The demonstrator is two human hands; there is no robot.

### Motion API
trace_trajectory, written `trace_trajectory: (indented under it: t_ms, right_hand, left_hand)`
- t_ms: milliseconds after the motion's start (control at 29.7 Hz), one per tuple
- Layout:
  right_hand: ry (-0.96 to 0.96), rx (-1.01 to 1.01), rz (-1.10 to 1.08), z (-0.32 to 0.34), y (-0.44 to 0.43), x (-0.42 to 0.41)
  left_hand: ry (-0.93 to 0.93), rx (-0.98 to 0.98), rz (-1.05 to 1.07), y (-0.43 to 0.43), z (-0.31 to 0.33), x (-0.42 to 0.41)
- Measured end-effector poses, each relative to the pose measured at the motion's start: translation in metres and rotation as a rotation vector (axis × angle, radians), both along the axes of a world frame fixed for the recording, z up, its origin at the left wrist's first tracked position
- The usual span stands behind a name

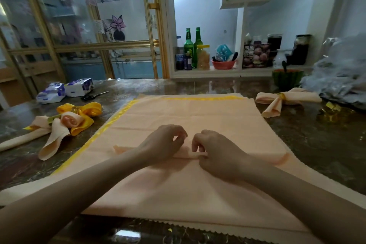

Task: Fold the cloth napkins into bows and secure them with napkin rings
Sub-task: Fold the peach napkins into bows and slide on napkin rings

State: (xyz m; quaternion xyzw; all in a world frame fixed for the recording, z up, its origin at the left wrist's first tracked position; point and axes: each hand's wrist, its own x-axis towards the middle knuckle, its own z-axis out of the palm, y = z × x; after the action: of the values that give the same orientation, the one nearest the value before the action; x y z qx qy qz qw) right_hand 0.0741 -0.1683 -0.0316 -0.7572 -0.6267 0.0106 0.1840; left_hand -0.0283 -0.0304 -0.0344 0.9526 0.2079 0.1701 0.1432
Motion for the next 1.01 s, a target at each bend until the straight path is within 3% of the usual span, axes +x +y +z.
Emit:
trace_trajectory:
  t_ms: [101, 169, 303, 404, 539, 674, 1011]
  right_hand:
    - [-0.186, 0.029, 0.07, -0.003, -0.003, -0.006]
    - [-0.259, 0.024, 0.112, -0.005, -0.005, -0.006]
    - [-0.117, 0.049, 0.118, -0.007, -0.01, -0.005]
    - [0.035, 0.067, 0.038, -0.014, -0.007, -0.002]
    - [-0.077, -0.101, -0.054, -0.024, -0.004, 0.003]
    - [-0.063, -0.271, -0.032, -0.025, -0.007, 0.009]
    - [0.125, -0.123, 0.0, -0.002, -0.025, 0.029]
  left_hand:
    - [-0.015, -0.096, -0.01, -0.005, 0.001, 0.001]
    - [0.099, -0.078, -0.058, -0.01, -0.003, 0.001]
    - [0.366, 0.096, -0.059, -0.01, -0.019, -0.001]
    - [0.366, 0.118, -0.014, -0.012, -0.028, -0.003]
    - [0.352, 0.126, 0.006, -0.013, -0.031, -0.002]
    - [0.324, 0.137, -0.013, -0.012, -0.031, -0.004]
    - [0.277, -0.023, -0.236, 0.004, 0.01, -0.033]
